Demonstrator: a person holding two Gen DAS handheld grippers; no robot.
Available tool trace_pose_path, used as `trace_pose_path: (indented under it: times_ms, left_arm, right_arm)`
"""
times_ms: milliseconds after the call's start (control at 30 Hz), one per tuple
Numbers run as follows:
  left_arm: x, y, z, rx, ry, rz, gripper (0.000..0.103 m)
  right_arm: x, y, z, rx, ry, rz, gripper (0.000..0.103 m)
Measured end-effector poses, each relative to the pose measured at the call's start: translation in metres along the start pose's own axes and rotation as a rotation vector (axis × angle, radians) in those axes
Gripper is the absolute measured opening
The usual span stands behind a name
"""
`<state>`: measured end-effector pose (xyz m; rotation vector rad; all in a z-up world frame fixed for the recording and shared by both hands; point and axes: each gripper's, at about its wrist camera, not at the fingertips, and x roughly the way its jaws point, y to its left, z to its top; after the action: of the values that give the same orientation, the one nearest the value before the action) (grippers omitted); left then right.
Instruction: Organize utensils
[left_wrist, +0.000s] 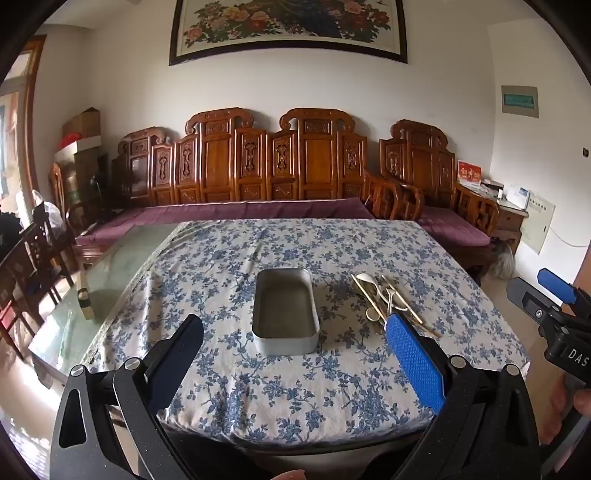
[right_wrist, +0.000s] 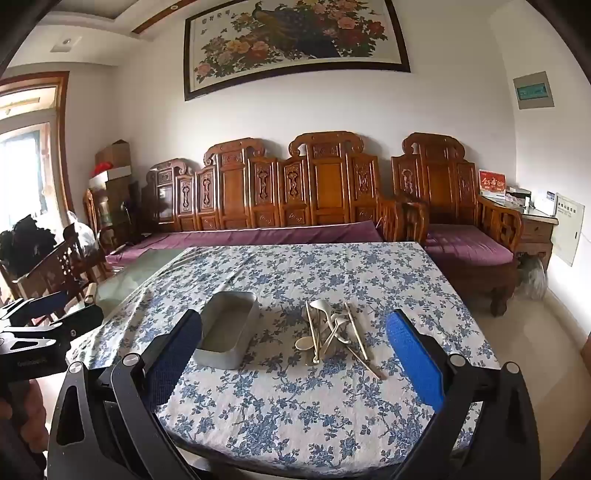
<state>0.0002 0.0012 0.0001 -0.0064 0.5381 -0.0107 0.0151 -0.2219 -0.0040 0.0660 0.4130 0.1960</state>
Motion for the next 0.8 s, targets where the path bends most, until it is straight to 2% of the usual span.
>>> trace_pose_path:
  times_ms: [533, 800]
  left_arm:
    - [-0.001, -0.003, 0.000, 0.008, -0.010, 0.005, 0.096]
    - [-0.010, -0.006, 0.011, 0.006, -0.016, 0.004, 0.096]
  right_arm:
    - [-0.003, 0.001, 0.002, -0.009, -0.005, 0.001, 0.100]
    - [-0.006, 0.006, 0.008, -0.012, -0.007, 0.002, 0.100]
